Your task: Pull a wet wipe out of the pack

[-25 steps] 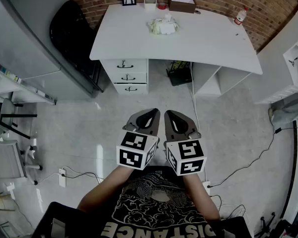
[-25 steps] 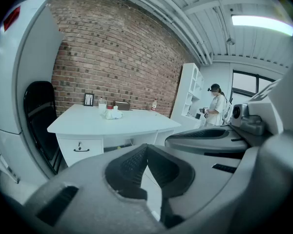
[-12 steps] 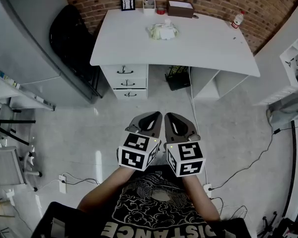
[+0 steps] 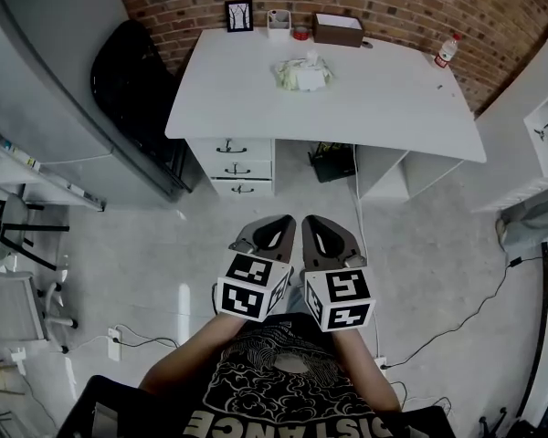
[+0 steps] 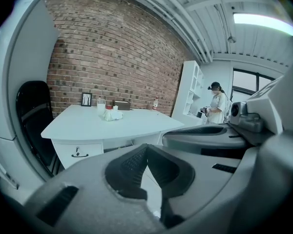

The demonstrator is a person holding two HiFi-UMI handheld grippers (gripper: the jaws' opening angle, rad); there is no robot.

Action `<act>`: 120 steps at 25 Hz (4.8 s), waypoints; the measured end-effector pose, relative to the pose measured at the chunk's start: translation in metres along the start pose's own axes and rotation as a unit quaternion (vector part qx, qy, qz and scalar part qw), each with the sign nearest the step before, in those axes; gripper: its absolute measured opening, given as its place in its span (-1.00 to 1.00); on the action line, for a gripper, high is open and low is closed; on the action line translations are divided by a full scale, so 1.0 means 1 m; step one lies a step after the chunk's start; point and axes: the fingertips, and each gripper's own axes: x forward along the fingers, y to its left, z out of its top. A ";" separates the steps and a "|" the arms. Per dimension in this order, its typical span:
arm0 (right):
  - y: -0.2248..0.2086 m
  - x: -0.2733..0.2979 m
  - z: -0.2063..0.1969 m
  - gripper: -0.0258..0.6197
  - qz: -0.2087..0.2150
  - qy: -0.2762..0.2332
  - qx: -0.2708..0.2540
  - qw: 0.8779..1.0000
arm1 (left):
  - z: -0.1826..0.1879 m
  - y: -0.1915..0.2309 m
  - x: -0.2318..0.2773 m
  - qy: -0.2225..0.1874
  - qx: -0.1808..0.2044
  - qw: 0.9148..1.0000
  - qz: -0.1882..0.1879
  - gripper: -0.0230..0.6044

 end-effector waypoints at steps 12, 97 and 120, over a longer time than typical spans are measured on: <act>-0.076 0.056 0.033 -0.86 0.025 0.000 -0.007 1.000 | 0.044 0.016 0.086 -0.001 -0.017 1.000 0.026 -0.89; -0.202 0.372 0.141 -0.86 -0.051 0.038 0.040 0.997 | 0.185 0.245 0.335 0.012 0.002 0.999 -0.044 -0.89; -0.247 0.439 0.121 -0.85 -0.050 0.082 0.053 0.994 | 0.168 0.268 0.398 0.052 -0.023 0.998 -0.029 -0.89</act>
